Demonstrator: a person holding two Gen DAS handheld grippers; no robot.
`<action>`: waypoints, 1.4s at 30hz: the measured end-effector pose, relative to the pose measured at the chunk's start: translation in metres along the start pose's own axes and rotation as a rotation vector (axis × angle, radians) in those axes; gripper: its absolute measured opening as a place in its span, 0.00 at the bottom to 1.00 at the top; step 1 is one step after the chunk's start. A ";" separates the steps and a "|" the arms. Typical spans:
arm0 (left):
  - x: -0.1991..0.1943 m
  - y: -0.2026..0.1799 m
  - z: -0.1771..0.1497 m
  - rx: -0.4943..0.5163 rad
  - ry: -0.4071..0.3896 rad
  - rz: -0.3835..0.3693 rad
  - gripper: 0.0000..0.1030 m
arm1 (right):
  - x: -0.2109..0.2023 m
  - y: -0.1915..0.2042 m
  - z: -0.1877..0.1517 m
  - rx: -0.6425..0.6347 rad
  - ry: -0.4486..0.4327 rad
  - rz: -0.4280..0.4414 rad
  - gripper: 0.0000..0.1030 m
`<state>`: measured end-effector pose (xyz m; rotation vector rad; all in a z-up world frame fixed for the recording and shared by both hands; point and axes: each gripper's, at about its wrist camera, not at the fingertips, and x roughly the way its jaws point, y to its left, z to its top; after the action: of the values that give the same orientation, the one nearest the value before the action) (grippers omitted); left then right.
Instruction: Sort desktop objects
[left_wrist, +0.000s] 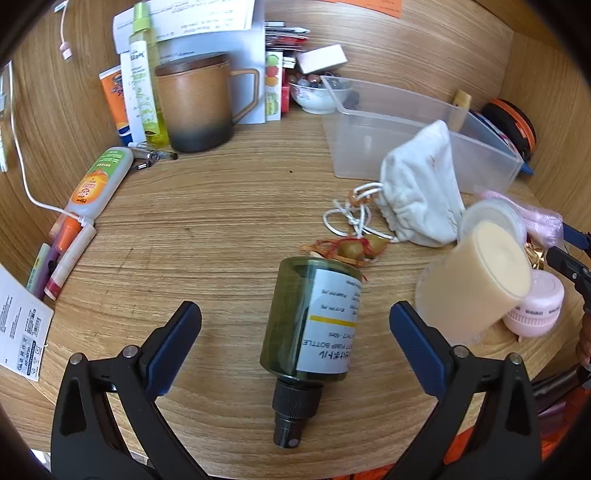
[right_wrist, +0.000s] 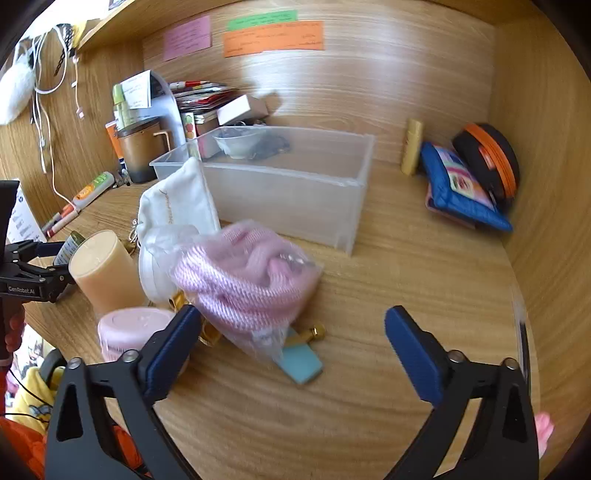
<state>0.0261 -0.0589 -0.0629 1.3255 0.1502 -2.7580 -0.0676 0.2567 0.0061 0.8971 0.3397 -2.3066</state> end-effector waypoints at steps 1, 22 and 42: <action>0.000 0.001 0.001 -0.005 -0.002 -0.001 1.00 | 0.002 0.001 0.002 -0.011 -0.003 0.004 0.91; 0.013 -0.005 0.001 0.022 -0.008 0.031 0.64 | 0.042 0.022 0.034 -0.127 0.063 0.118 0.72; 0.011 -0.007 0.006 0.005 -0.055 -0.001 0.40 | 0.019 0.017 0.049 -0.133 0.007 0.179 0.25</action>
<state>0.0138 -0.0529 -0.0673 1.2495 0.1406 -2.7948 -0.0928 0.2134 0.0286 0.8352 0.3946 -2.0922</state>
